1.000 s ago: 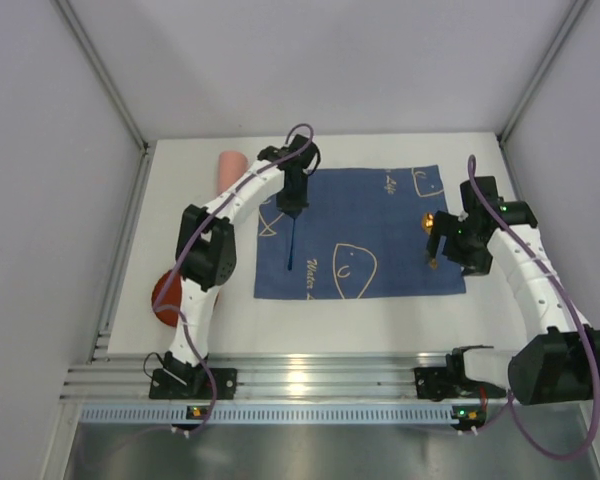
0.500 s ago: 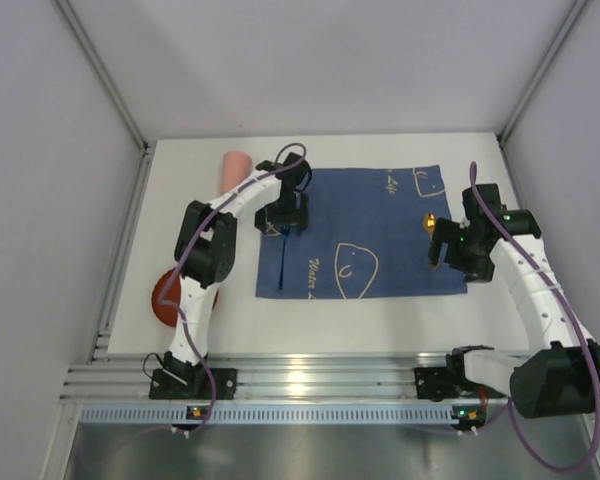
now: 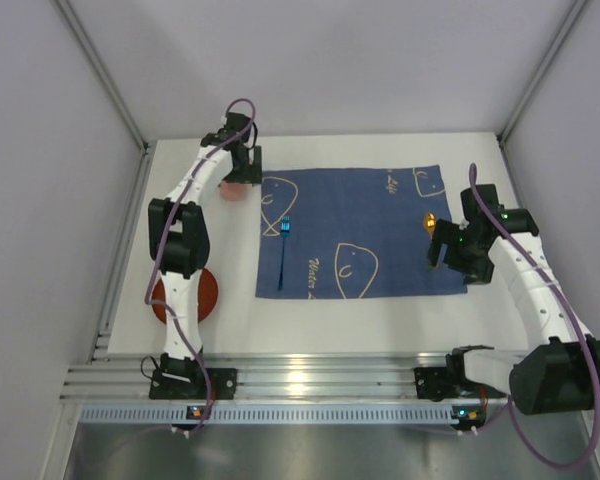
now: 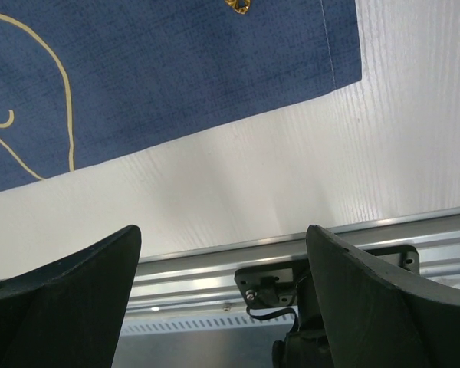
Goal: Set the dinner table for one person
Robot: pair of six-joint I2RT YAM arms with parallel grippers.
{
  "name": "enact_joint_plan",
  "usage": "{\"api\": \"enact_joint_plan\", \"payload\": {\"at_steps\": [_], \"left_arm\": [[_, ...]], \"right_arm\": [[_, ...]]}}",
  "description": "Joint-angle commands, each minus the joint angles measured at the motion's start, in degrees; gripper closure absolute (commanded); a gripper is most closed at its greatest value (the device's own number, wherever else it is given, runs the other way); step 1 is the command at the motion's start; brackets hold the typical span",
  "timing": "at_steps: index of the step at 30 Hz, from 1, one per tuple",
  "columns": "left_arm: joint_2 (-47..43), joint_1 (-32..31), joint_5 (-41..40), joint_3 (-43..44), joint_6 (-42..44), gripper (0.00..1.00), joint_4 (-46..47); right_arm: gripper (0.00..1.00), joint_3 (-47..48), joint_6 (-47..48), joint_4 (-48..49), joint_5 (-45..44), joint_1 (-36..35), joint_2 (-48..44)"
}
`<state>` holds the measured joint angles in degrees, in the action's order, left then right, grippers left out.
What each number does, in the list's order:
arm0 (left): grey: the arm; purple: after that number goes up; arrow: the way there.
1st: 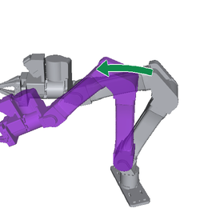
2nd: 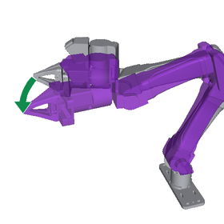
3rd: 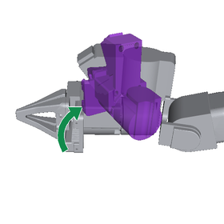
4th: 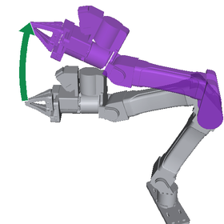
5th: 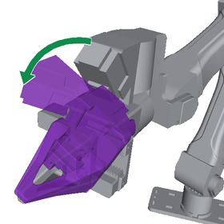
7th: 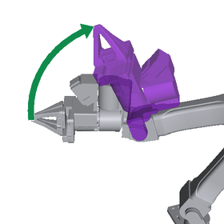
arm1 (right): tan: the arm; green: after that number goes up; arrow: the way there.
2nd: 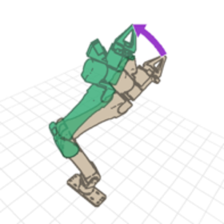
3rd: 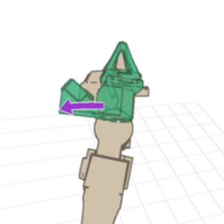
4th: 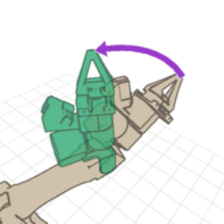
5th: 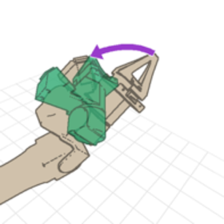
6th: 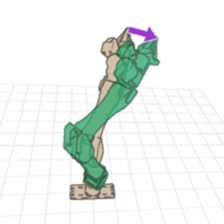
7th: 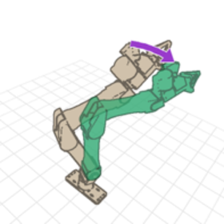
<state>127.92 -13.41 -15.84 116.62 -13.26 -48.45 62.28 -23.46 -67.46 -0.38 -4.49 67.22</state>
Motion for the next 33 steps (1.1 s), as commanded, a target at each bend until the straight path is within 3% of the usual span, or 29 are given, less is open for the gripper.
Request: {"api": "enact_joint_plan", "payload": {"at_steps": [1, 21, 25, 26, 28, 29, 31, 32, 33], "left_arm": [[0.14, 0.05, -0.6, 2.82, 7.44, 0.01, 5.2], [12.44, 8.57, 6.95, 7.75, 7.11, 0.01, 10.74], [13.15, 9.19, 8.71, 8.01, 6.58, 0.16, 11.09], [13.23, 9.19, 9.15, 8.1, 6.58, 0.33, 11.01], [13.15, 9.19, 9.86, 8.01, 6.31, 0.47, 10.65], [13.06, 9.19, 10.55, 7.84, 6.23, 0.62, 10.39], [11.75, 9.19, 13.53, 7.49, 5.79, 0.76, 9.86], [11.04, 9.19, 15.38, 6.44, 5.79, 0.88, 9.86], [8.95, 9.1, 20.44, 5.47, 5.44, 0.93, 10.21]], "right_arm": [[0.11, 1.17, -1.58, -1.01, -1.11, -0.34, 1.77], [0.11, 12.25, -1.94, -2.68, -2.96, -0.96, 14.95], [0.11, 13.83, -1.76, -2.68, -3.31, -1.22, 16.36], [0.11, 14.01, -1.85, -2.59, -3.31, -1.31, 16.54], [0.11, 14.71, -1.76, -2.5, -3.31, -1.4, 17.24], [0.11, 15.06, -1.59, -2.24, -3.31, -1.57, 17.5], [0.12, 16.73, -0.89, -1.63, -2.0, -1.92, 18.29], [0.11, 17.43, -0.45, -0.05, 0.1, -2.1, 18.56], [0.12, 19.26, 0.34, 1.01, 2.55, -2.36, 18.65]]}}
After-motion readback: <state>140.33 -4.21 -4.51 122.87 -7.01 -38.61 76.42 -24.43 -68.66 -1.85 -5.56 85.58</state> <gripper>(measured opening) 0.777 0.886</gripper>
